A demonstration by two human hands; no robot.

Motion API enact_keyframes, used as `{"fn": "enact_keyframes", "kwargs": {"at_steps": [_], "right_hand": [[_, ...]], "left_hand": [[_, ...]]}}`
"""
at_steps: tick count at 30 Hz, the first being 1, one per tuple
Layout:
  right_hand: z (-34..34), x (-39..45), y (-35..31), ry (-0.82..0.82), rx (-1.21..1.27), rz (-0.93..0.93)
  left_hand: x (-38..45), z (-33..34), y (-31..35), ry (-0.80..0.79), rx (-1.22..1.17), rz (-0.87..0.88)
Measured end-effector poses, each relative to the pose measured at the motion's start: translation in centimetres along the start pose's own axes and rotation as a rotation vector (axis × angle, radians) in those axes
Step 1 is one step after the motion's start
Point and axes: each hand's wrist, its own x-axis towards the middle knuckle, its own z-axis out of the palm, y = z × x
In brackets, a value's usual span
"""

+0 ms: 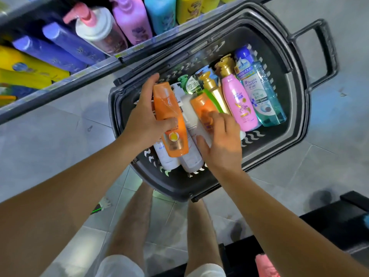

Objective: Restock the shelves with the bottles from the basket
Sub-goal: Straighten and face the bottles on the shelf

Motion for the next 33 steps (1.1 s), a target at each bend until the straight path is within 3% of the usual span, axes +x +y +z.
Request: {"fn": "enact_keyframes", "kwargs": {"at_steps": [4,8,12,15,20,27,33], "right_hand": [[1.1,3.5,1.0,-0.272,-0.236,0.181],[1.1,4.7,1.2,-0.321,-0.226,0.194],[-0.6,4.4,0.8,-0.338,0.136,0.179],[-2.8,3.5,0.1,-0.355,0.536,0.323],[-7.3,2.7,-2.5,-0.426,0.932,0.496],[-17.0,1.8,-11.1,-0.311,0.691,0.195],[-27.7,0.7,-20.1,-0.088,0.497,-0.114]], "left_hand": [[0.1,-0.3,-0.1,-0.045,0.05,-0.022],[-0.2,-0.3,-0.3,-0.066,0.056,-0.012],[-1.1,-0.9,0.5,-0.09,0.022,0.005],[-2.4,-1.7,2.4,-0.091,0.012,0.052],[-5.4,-4.4,6.5,-0.011,0.055,0.107],[-13.5,-10.0,16.1,0.116,0.018,0.279],[-22.4,-15.6,25.8,0.275,0.004,0.431]]}}
